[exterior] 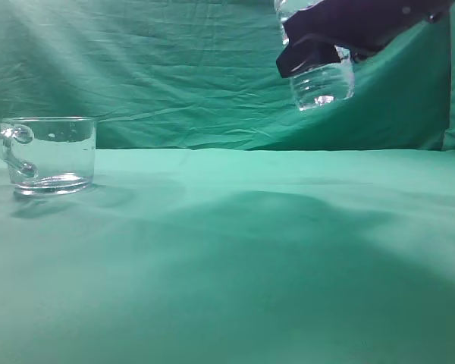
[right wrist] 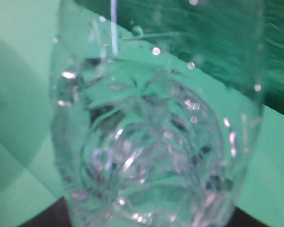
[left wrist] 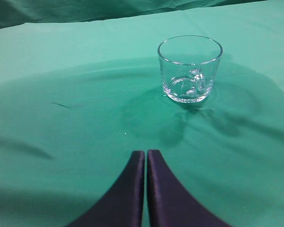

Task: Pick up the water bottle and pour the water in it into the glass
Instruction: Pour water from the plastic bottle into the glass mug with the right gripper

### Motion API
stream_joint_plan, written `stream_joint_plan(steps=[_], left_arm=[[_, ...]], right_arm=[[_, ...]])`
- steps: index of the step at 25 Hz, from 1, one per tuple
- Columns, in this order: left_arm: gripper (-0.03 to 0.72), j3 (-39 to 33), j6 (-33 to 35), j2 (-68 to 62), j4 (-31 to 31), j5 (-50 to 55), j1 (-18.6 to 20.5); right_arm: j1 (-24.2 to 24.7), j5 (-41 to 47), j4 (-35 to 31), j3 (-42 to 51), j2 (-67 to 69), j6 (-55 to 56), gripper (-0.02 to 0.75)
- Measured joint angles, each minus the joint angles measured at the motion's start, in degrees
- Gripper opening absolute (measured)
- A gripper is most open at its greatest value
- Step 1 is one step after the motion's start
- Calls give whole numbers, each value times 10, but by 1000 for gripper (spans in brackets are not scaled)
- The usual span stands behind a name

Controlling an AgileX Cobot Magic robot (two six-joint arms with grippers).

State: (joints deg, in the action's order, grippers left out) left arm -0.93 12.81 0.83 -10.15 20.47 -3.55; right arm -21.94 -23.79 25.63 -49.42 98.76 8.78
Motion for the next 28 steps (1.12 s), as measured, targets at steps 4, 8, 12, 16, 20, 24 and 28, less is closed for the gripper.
stream_joint_plan(steps=[4, 8, 12, 16, 20, 24, 28], left_arm=[[0, 0, 0, 0, 0, 0, 0], [0, 0, 0, 0, 0, 0, 0], [0, 0, 0, 0, 0, 0, 0], [0, 0, 0, 0, 0, 0, 0], [0, 0, 0, 0, 0, 0, 0], [0, 0, 0, 0, 0, 0, 0], [0, 0, 0, 0, 0, 0, 0]], right_arm=[[-32, 196, 52, -89, -4, 8, 299], [-88, 296, 118, -161, 10, 8, 299], [-129, 312, 151, -214, 40, 8, 299], [-158, 357, 201, -268, 86, 8, 299], [-169, 392, 236, -331, 134, 8, 299], [-169, 409, 256, -388, 174, 8, 299], [-177, 411, 304, -422, 204, 8, 299]])
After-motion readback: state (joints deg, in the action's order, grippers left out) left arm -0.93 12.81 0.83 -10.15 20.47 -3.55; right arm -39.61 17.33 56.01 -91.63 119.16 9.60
